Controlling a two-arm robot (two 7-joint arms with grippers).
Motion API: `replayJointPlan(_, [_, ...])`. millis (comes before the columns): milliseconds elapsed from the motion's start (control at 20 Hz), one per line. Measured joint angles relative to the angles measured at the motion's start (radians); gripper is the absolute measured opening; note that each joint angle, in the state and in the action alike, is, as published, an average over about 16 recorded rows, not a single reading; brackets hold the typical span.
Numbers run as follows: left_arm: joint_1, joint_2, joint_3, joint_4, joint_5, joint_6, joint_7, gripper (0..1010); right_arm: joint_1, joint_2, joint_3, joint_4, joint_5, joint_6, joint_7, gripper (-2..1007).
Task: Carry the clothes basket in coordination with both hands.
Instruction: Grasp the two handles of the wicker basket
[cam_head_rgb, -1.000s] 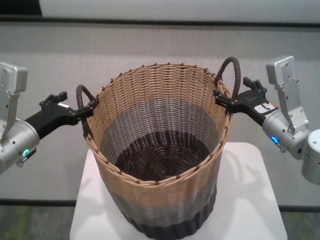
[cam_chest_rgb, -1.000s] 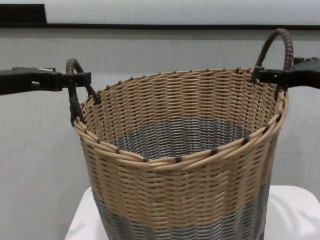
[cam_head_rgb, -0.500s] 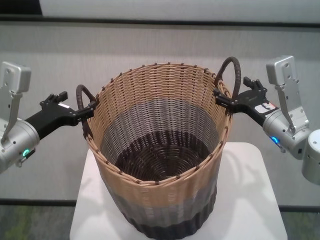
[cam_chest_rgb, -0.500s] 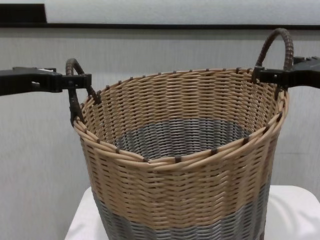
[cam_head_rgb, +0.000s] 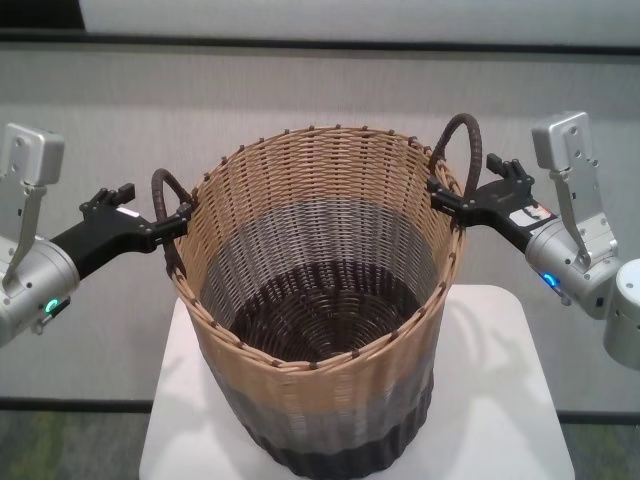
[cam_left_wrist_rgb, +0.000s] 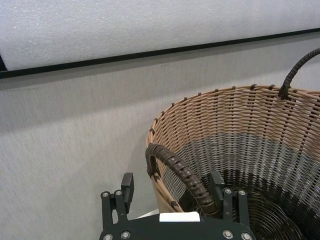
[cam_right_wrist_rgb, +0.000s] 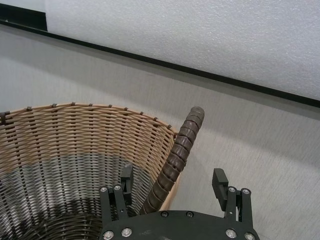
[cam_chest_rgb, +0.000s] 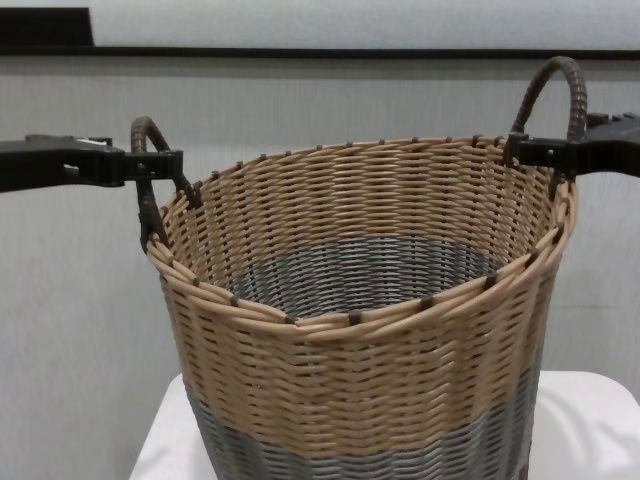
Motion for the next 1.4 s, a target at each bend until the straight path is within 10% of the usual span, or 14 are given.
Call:
replayJointPlan(600, [-0.001, 0.002, 0.002, -0.002, 0.004, 0.002, 0.001, 788, 0.000, 0.001, 0.000, -0.001, 0.000, 0.000, 0.000, 888])
replayJointPlan(1400, [-0.001, 0.003, 0.003, -0.002, 0.005, 0.002, 0.002, 332, 0.000, 0.001, 0.000, -0.002, 0.000, 0.000, 0.000, 394])
